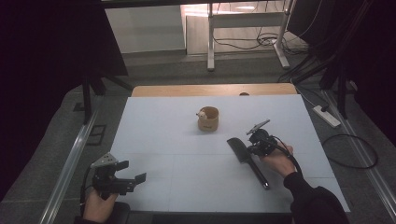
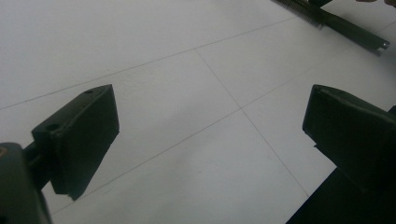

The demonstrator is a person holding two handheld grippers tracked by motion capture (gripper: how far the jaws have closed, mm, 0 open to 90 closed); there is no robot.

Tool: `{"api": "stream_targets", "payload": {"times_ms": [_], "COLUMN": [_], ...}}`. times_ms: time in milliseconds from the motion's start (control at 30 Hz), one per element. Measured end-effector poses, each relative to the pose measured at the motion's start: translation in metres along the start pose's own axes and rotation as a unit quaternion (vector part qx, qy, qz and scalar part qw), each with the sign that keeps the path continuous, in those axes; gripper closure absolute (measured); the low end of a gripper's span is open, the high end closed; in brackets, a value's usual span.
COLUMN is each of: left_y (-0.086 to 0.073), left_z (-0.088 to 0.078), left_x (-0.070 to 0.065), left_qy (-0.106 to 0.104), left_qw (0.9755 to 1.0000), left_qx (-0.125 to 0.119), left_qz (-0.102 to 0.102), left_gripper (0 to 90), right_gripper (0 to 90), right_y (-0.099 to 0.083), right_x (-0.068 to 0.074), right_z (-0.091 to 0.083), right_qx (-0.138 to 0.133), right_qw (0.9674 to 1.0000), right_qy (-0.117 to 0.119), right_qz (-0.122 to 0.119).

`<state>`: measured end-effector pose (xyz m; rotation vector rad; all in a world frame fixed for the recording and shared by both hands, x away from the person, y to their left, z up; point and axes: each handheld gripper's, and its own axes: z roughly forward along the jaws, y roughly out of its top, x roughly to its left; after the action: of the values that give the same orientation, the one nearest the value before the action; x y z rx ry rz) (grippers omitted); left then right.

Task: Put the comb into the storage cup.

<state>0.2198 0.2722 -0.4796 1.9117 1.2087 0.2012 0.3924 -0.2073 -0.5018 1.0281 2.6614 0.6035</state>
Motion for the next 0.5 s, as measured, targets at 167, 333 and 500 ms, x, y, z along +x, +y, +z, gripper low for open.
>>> {"api": "stream_targets", "payload": {"times_ms": [167,333,500], "left_y": [-0.0001,-0.0001,-0.0001], "left_z": [-0.0001,-0.0001,-0.0003], "left_x": [0.0001,0.0003,0.0005], "left_qy": [0.0,0.0,-0.001], "left_qw": [1.0,1.0,1.0], "left_qx": [0.0,0.0,-0.001], "left_qz": [0.0,0.0,-0.001], "left_gripper": [4.4,4.4,4.5], "right_gripper": [90.0,90.0,90.0], "right_y": [0.0065,0.0093,0.0089], "right_x": [0.0062,0.0098,0.0078], "right_z": [0.0033,0.0055,0.003], "right_qx": [-0.002,-0.004,-0.011], "right_qw": [0.9999,0.9998,0.9998], "right_qy": [0.009,0.012,0.016], "right_qz": [-0.008,-0.016,-0.008]}}
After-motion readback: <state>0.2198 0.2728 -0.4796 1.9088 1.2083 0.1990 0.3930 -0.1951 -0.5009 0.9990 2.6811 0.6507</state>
